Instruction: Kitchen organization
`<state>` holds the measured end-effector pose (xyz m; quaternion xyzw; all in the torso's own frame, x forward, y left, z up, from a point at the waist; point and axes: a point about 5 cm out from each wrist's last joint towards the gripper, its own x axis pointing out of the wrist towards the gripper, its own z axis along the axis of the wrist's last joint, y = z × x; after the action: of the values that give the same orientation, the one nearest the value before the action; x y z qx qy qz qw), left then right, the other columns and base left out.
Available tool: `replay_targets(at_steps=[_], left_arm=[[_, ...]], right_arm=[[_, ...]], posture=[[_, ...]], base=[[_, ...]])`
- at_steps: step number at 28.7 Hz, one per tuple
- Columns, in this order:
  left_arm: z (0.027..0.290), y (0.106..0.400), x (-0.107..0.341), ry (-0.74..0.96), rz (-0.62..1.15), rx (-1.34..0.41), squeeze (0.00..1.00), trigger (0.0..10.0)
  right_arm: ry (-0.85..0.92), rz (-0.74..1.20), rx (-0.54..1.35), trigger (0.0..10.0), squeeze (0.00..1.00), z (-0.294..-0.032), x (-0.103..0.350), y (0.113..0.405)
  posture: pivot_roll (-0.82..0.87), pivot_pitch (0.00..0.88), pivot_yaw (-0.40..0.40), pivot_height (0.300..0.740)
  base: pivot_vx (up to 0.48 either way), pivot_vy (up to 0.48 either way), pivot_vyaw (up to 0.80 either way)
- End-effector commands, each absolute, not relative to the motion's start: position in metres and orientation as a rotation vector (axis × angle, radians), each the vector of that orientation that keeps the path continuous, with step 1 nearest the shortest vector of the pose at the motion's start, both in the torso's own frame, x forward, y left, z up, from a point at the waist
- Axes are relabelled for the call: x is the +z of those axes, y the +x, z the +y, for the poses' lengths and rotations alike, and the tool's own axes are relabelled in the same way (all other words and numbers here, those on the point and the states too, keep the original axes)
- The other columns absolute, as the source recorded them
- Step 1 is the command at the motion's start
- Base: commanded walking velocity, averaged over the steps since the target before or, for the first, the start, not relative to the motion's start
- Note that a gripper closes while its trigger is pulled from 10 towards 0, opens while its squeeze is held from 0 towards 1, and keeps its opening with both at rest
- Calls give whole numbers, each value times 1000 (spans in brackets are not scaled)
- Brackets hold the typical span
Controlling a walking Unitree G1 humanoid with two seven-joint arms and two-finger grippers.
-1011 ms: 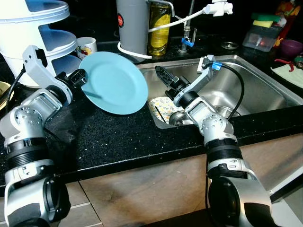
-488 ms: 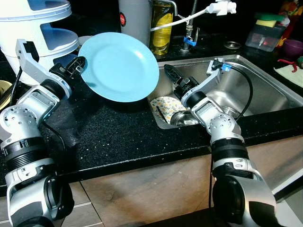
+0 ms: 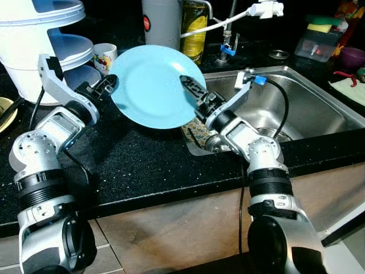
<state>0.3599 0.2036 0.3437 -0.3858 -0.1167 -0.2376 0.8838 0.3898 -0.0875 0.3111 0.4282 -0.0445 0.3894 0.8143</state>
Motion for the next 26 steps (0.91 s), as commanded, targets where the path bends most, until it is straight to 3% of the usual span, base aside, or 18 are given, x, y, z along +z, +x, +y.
replay_targets(at_steps=[1,2,3,26], left_arm=[[202,358,343,-790,-236,-506,0,0],[202,358,343,-790,-236,-506,0,0],[203,358,343,-790,-237,-505,0,0],[205,361,336,-656,-198,-442,0,0]], right_arm=[[938,-114,856,1725,0,-85,315,387],[938,-114,856,1725,0,-85,315,387],[949,-120,853,0,0,-86,316,387],[973,-148,846,0,0,-93,321,383]], posture=[[46,198,-7,740],[46,198,-7,740],[45,193,-6,740],[40,173,-2,740]], base=[[0,0,0],[0,0,0],[0,0,0],[0,0,0]])
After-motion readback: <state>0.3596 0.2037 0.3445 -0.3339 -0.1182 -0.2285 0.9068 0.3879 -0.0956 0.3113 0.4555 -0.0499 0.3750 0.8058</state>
